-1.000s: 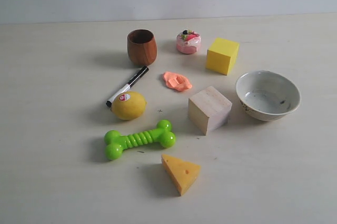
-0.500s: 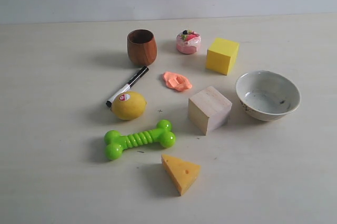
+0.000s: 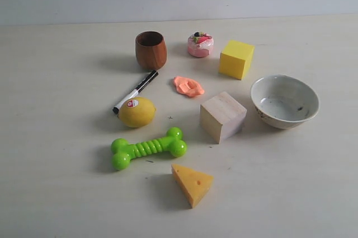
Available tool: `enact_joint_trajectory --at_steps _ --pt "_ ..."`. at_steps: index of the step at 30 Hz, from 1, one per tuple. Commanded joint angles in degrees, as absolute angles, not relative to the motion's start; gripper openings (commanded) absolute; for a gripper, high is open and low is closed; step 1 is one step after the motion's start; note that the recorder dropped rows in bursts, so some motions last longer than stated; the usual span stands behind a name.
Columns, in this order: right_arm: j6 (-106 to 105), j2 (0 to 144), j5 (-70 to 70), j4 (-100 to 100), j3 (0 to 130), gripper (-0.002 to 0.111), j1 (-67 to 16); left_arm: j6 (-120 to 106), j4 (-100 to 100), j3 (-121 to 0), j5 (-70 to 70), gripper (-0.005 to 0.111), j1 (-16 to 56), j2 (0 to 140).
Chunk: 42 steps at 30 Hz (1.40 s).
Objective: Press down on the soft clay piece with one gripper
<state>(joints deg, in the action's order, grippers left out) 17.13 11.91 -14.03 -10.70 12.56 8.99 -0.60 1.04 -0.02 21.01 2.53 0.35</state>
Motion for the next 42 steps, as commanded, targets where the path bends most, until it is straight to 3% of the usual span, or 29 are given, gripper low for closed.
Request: enact_joint_trajectory --at_steps 1,11,42 --pt "16.5 9.4 -10.6 -10.1 9.5 0.0 4.9 -0.5 0.9 0.0 20.6 0.0 2.8 0.0" --pt "14.3 5.7 -9.3 -8.5 0.1 0.0 2.0 -0.5 0.9 0.0 20.6 0.0 2.8 0.0" --pt "7.5 0.0 -19.3 -7.0 0.0 0.0 5.8 -0.5 0.9 0.0 20.6 0.0 2.8 0.0"
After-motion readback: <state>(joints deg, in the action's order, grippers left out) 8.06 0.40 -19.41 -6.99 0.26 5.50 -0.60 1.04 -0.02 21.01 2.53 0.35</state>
